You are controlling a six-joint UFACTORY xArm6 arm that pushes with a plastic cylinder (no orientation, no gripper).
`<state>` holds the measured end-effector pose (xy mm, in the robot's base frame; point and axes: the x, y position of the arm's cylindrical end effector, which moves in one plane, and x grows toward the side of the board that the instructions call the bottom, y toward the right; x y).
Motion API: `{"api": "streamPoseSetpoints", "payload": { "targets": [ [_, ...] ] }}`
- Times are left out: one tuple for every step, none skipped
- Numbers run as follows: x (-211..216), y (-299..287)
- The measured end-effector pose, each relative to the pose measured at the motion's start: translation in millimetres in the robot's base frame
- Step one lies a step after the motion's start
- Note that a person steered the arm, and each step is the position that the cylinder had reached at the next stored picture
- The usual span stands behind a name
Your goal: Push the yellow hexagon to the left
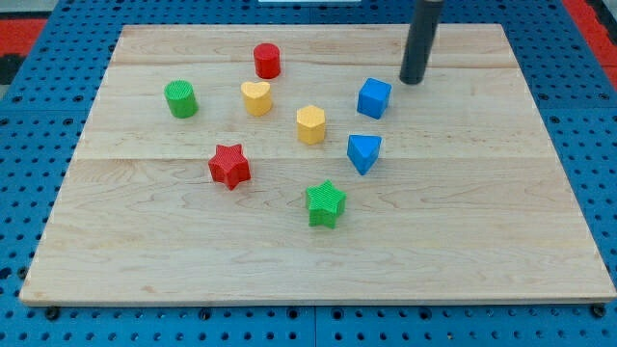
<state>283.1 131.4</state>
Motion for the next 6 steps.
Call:
{"api": "streamPoseSetpoints", "payload": {
  "targets": [
    [-19.1, -66.3],
    [27.6, -133.8],
    [71.6, -137.4],
    [86.8, -103.2],
    [91.0, -74.1],
    [133.1, -149.4]
  ]
}}
